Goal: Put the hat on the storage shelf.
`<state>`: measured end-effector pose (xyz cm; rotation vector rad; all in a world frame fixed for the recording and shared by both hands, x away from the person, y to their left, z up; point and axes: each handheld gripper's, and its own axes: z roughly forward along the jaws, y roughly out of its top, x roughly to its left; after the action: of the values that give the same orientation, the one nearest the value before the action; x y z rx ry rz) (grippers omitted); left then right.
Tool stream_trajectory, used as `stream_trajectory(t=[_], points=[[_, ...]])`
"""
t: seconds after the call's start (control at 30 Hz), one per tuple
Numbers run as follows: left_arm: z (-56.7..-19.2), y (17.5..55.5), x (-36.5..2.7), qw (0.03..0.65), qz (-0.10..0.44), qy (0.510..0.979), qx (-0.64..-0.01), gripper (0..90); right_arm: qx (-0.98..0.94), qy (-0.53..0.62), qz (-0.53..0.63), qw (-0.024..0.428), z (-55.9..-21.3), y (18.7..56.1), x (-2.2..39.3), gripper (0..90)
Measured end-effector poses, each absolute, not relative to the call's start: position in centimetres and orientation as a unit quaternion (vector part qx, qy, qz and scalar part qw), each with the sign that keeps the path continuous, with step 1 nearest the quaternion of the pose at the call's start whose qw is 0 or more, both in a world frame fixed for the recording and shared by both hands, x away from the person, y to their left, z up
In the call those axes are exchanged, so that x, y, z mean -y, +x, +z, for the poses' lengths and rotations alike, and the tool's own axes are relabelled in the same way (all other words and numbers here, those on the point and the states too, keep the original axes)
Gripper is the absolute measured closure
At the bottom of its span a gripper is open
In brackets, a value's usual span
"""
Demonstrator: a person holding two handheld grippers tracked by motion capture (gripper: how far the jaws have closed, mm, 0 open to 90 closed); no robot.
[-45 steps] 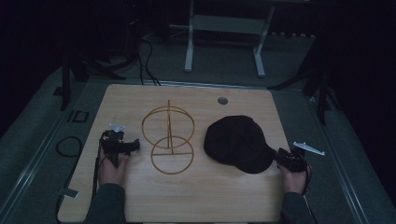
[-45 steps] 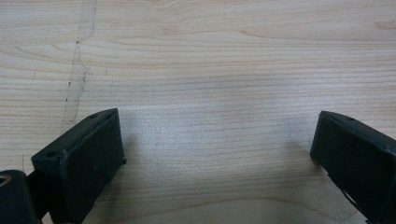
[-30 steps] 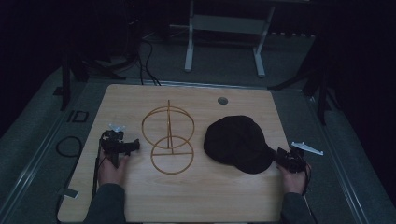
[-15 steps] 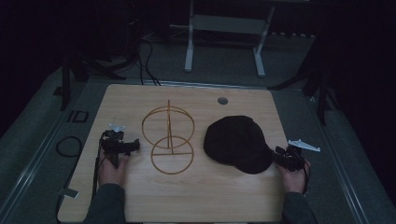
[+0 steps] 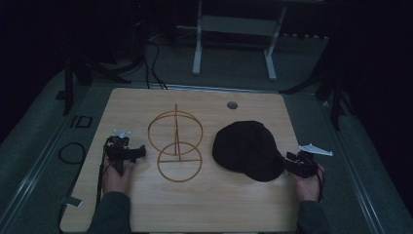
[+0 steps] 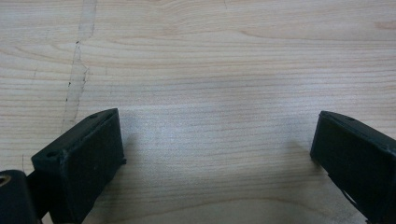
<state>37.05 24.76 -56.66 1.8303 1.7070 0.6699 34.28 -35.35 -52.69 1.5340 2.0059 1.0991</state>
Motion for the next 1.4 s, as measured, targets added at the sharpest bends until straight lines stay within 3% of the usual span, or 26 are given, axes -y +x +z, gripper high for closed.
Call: stream_trajectory(t=[1.4], points=[[-56.7, 37.1, -24.7, 0.272, 0.25, 0.677, -0.636, 2.2, -0.787, 0.449, 0.371, 0.204, -47.7, 35.0, 33.4, 44.5]])
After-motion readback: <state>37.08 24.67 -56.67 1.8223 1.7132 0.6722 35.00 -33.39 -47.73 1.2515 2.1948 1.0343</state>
